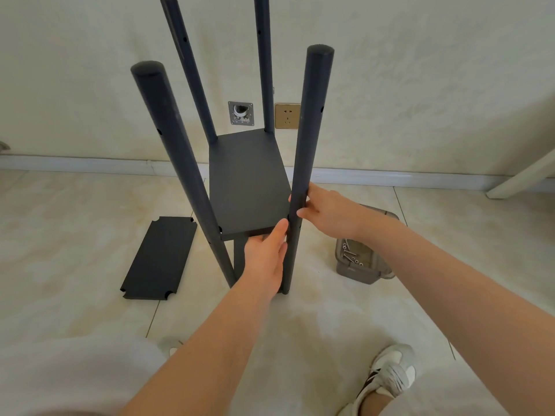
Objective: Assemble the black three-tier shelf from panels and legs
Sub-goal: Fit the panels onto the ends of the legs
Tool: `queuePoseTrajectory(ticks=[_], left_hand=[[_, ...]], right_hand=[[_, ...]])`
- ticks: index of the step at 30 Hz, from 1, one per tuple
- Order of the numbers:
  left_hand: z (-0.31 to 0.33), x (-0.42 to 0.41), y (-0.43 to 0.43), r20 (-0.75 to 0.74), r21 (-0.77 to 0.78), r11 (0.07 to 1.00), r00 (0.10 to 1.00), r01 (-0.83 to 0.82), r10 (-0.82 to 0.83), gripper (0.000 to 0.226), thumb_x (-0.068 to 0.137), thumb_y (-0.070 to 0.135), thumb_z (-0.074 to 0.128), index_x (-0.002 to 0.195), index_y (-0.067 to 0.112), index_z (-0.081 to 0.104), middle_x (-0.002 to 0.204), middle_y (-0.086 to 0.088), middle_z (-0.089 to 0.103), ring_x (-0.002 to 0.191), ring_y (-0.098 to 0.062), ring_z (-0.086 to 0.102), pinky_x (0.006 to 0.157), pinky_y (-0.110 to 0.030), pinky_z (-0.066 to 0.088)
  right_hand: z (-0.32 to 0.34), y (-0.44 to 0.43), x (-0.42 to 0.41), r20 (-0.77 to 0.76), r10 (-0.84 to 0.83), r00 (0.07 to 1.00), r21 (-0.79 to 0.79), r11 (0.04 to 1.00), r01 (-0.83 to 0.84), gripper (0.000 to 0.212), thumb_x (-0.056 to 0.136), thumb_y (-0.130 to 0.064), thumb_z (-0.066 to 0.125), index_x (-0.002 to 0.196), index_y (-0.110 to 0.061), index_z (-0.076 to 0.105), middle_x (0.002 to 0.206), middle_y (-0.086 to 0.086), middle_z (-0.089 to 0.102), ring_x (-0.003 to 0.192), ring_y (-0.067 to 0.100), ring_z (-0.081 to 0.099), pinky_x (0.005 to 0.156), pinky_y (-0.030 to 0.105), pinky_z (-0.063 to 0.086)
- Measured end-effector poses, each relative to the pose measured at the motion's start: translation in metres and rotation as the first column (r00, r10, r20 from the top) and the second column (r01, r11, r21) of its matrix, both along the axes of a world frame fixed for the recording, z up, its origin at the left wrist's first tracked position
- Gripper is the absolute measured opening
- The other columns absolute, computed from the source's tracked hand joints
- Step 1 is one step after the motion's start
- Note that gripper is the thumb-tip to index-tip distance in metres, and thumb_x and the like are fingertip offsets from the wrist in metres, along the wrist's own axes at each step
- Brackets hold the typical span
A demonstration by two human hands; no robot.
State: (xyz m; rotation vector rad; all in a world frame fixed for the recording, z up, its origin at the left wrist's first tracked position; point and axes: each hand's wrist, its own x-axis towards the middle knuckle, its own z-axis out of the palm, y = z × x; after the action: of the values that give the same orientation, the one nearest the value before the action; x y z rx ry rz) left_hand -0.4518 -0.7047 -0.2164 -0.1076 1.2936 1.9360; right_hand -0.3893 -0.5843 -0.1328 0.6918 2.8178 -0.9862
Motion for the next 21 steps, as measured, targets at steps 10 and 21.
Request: queuePoseTrajectory(ticks=[10, 21], left_hand=[[-0.008, -0.008, -0.005, -0.031, -0.092, 0.996, 0.999, -0.011, 0.008, 0.008, 0.096, 0.01, 0.068, 0.089, 0.015, 0.069, 0.076, 0.011, 0.075, 0.082, -0.004, 0.07, 0.077, -0.02, 0.049], [-0.013, -0.022, -0.014, -0.096, -0.135, 0.988, 0.991, 0.074, -0.087, 0.018, 0.097, 0.011, 0.065, 0.115, 0.016, 0.064, 0.117, 0.002, 0.071, 0.115, -0.015, 0.063, 0.113, -0.037, 0.041]], right_hand=[[0.003, -0.006, -0.004, 0.01, 0.04, 0.999, -0.027, 0.999, -0.04, 0.038, 0.105, -0.02, 0.041, 0.142, -0.012, 0.035, 0.135, 0.008, 0.055, 0.114, 0.027, 0.056, 0.094, 0.033, 0.043], [-0.004, -0.024, -0.005, -0.046, -0.01, 0.999, 0.072, 0.997, 0.013, 0.026, 0.105, -0.018, 0.041, 0.129, -0.006, 0.042, 0.099, 0.008, 0.058, 0.065, 0.008, 0.05, 0.046, 0.009, 0.037]])
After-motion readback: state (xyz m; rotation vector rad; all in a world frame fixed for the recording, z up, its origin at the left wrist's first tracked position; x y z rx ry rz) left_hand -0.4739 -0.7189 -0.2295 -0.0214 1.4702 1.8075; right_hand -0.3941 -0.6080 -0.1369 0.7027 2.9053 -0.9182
